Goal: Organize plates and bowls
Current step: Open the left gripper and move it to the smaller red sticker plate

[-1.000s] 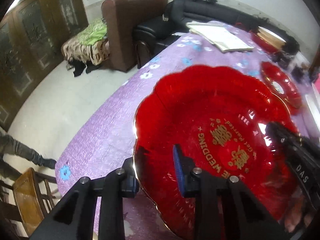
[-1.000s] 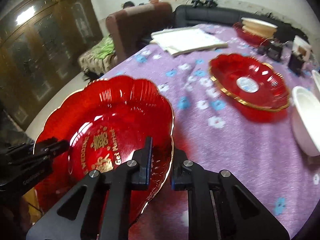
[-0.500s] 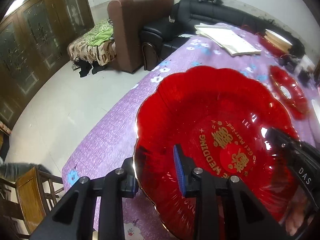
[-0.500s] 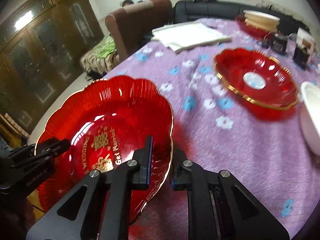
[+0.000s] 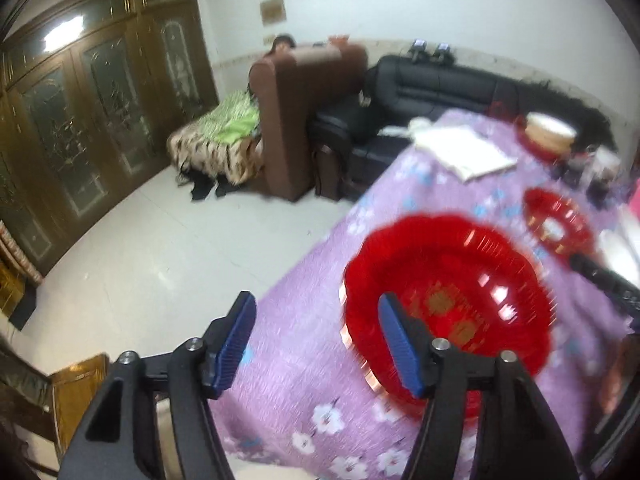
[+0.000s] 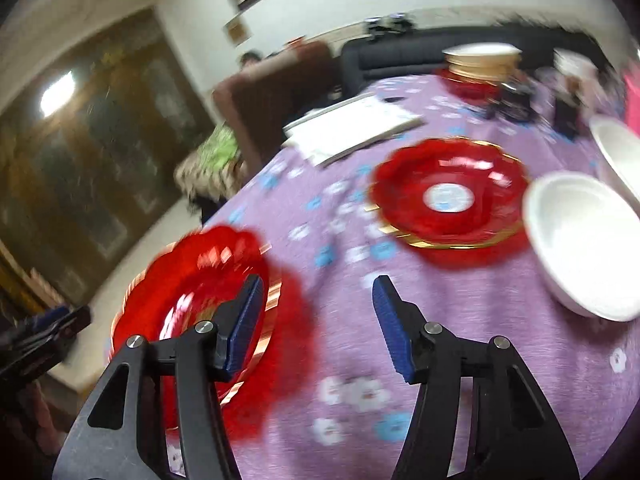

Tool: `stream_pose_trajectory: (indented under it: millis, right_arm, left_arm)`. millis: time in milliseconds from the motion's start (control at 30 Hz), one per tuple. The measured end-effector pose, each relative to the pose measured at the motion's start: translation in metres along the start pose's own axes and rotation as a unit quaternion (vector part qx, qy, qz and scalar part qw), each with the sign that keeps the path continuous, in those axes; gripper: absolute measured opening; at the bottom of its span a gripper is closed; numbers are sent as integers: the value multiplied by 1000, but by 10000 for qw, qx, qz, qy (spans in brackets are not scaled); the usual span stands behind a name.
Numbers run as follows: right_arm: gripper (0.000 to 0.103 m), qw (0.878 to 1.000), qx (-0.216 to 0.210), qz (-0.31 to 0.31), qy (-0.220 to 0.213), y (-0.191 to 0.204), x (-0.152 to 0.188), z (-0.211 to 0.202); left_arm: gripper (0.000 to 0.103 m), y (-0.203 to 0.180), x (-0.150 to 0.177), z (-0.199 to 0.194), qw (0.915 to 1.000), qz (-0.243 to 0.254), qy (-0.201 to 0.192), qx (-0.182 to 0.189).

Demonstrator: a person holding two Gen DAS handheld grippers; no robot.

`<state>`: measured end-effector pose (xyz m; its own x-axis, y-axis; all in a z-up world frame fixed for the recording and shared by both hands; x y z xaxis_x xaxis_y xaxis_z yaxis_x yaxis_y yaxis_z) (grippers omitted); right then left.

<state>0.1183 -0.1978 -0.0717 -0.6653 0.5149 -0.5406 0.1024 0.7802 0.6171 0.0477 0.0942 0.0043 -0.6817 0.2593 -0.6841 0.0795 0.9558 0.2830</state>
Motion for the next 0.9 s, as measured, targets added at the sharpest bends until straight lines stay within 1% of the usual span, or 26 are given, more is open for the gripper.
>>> stream_pose_trajectory:
  millis: [33, 67, 100, 133, 167, 233, 300, 333, 367, 400, 467, 500, 567, 600, 633, 667, 733, 800, 867, 900]
  right_arm:
    - [58, 9993, -55, 378, 15, -14, -8, -1]
    - [58, 9966, -149, 803, 73, -28, -15, 0]
    - [58, 9935, -221, 1107, 127, -37, -19, 2]
    - [58, 9894, -232, 1417, 213, -47, -24, 5]
    - [58, 9861, -225, 1618, 298, -55, -26, 10]
    - [58, 9826, -206, 1814, 338, -62, -29, 14]
    - [58, 9825, -192, 1817, 352, -63, -32, 18]
    - [58, 9821, -228, 1843, 326, -64, -34, 19]
    - [58, 9811, -293, 1892, 289, -65, -35, 17]
    - [58, 9789, -392, 1986, 280, -67, -39, 19]
    - [58, 9742, -502, 2174, 342, -74, -44, 20]
    - [58, 9704, -576, 2306, 432, -77, -46, 24]
    - [58, 9591, -700, 2680, 591, -88, -45, 28]
    - [58, 9530, -773, 2850, 677, -91, -45, 31]
    - [58, 9479, -817, 2990, 731, -93, -45, 34]
    - [58, 9455, -765, 3077, 741, -94, -46, 36]
    - [59, 9416, -608, 3254, 617, -99, -48, 38]
    - [60, 9367, -586, 3394, 623, -101, -50, 41]
    - [61, 9283, -456, 3641, 598, -108, -52, 46]
    - [61, 9237, -432, 3758, 602, -112, -51, 48]
  left_arm:
    - [74, -4, -12, -1, 9998, 23, -66, 163]
    - [74, -9, -22, -1, 9996, 43, -71, 286]
    - [74, -19, -38, 1, 9985, 118, -83, 535]
    - [77, -28, -51, 4, 9968, 211, -98, 769]
    - [78, -42, -69, 11, 9940, 352, -55, 1035]
    - [78, -68, -100, 27, 9896, 566, 104, 1316]
    - [78, -97, -132, 53, 9839, 719, 303, 1606]
    - [78, -112, -143, 66, 9822, 831, 433, 1627]
    - [78, -130, -156, 87, 9784, 988, 684, 1680]
    - [78, -143, -161, 102, 9759, 1063, 871, 1696]
    - [78, -166, -172, 131, 9738, 1236, 1106, 1559]
    - [78, -179, -175, 146, 9699, 1360, 1259, 1582]
    - [78, -196, -178, 165, 9668, 1452, 1447, 1523]
    - [78, -201, -178, 175, 9645, 1431, 1592, 1544]
    - [78, -205, -176, 182, 9620, 1353, 1713, 1643]
    - [78, -210, -176, 191, 9599, 1254, 1821, 1725]
    - [78, -212, -174, 194, 9601, 1228, 1884, 1660]
    - [78, -213, -175, 201, 9607, 1230, 1926, 1575]
    - [78, -214, -176, 209, 9591, 1162, 2012, 1616]
    - [78, -215, -175, 212, 9570, 1119, 2058, 1709]
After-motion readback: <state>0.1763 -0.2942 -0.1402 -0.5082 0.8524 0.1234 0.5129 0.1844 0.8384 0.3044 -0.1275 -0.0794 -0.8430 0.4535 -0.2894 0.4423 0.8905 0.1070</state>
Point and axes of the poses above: each gripper's, at about its wrist camera, not at the fingertips, and z roughly the way its jaws point, y to its left, x to its underside, the point moved 2 cm from there along z, roughly the way its jaws point, and after that the axes turned 15 degrees about z, right-handed, at the moved point
